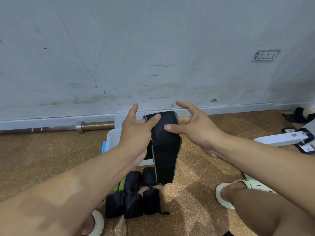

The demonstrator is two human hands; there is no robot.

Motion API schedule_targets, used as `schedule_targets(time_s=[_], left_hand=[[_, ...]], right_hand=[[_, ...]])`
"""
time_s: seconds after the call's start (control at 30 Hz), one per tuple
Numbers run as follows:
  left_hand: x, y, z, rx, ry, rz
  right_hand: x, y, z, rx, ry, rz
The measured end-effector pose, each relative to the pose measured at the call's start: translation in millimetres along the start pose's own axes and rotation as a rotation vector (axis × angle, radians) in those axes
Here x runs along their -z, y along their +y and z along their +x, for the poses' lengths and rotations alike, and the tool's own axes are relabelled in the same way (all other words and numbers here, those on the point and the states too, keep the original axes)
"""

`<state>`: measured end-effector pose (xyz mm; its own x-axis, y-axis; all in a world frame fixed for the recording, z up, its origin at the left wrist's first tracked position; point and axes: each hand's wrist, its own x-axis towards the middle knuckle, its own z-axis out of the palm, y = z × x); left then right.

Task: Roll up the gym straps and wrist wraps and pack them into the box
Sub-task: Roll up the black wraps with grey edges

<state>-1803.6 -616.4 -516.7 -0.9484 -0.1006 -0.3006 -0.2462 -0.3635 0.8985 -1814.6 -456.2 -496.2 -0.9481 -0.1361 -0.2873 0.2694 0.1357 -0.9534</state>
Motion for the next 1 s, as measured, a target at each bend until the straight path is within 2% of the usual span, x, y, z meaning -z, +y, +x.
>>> schedule_targets(time_s=[0.2,0.33,0.4,0.5,0.6,0.63,0.67,0.73,0.83,0.9,1.0], left_hand=[[5,13,14,0.138,0.068,-0.124],[17,29,26,0.053,0.165,-0.116],[20,31,26,0.032,0.171,-0.045],[19,27,20,0.046,0.098,0.099],[14,21,14,-0.028,-0.018,0.395],[12,21,11,-0.062,-0.084,0.483],[11,22,9,-0.085,-0.159,0.553],[10,24,6,-0.09,-0.308,0.612],[8,29,0,-0.053,-0.471,0.569],[8,31,-2,-0.046,-0.488,0.562],[15,32,6,-0.049,-0.423,0.554]], right_hand=[[3,-2,-3,-0.068,-0.142,-0.131],[7,5,-2,-0.182,-0.324,-0.393],[11,6,-3,-0.189,-0.351,-0.568],[19,1,2,-0.067,-0.167,-0.72],[32,-7,11,0.217,0.159,-0.631],[36,-8,14,0.264,0.192,-0.577],[39,-9,17,0.26,0.158,-0.523],[41,-3,20,0.156,-0.044,-0.446],[39,12,23,0.03,-0.331,-0.386],[38,13,22,-0.025,-0.441,-0.346],[41,8,20,-0.047,-0.554,-0.328]])
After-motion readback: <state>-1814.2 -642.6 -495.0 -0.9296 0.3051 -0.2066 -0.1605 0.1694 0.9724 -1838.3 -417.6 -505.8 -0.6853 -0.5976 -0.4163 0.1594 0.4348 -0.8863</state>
